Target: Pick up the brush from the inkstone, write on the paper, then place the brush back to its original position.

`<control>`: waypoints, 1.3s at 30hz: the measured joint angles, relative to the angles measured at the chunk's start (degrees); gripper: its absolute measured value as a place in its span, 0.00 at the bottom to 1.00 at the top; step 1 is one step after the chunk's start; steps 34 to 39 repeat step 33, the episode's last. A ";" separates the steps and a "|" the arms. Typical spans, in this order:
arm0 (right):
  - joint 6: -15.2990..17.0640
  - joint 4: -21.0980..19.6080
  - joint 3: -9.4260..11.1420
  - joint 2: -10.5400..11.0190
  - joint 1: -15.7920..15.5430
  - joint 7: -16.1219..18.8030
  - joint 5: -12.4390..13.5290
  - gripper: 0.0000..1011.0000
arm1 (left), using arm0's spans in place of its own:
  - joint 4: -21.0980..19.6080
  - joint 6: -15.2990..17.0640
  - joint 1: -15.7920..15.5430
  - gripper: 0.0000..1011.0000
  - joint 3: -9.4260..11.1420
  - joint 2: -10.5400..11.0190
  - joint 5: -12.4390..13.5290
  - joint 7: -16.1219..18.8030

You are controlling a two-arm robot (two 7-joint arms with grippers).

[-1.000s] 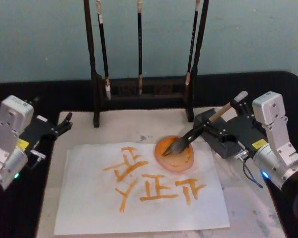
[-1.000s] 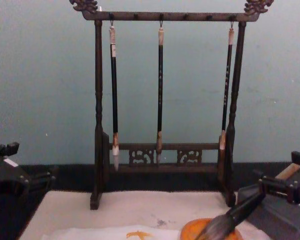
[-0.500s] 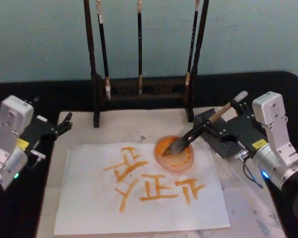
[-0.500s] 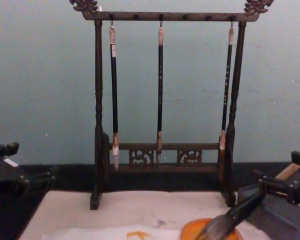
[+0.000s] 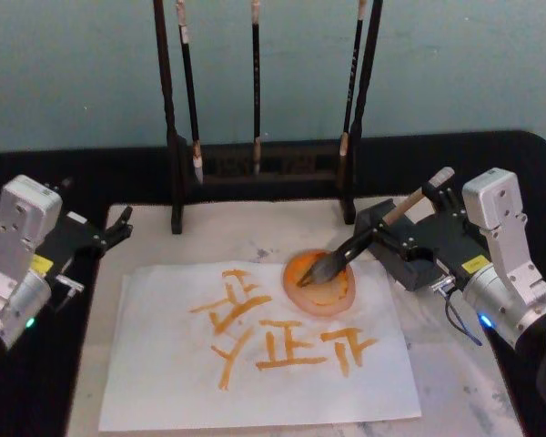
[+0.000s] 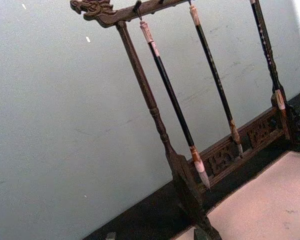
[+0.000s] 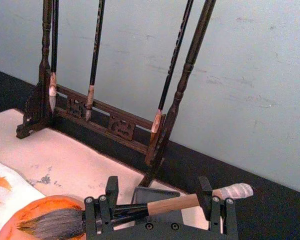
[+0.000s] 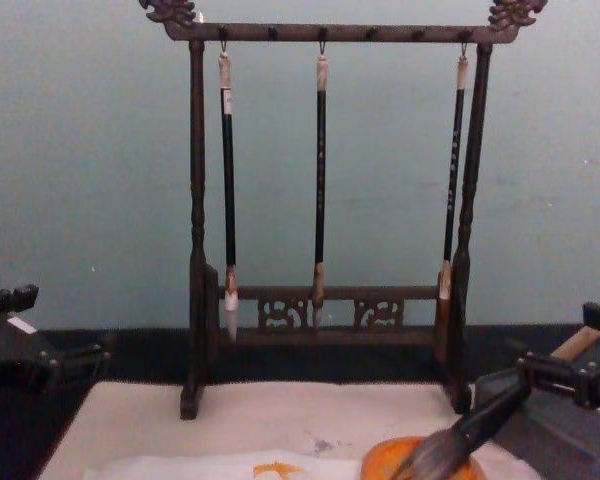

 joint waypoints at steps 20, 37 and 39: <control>0.00 0.00 0.00 0.00 0.00 0.00 0.00 0.99 | 0.00 0.00 0.00 1.00 0.00 0.00 0.00 0.00; 0.00 0.00 0.00 0.00 0.00 0.00 0.00 0.99 | 0.00 0.00 0.00 1.00 0.00 0.00 0.00 0.00; 0.00 0.00 0.00 0.00 0.00 0.00 0.00 0.99 | 0.00 0.00 0.00 1.00 0.00 0.00 0.00 0.00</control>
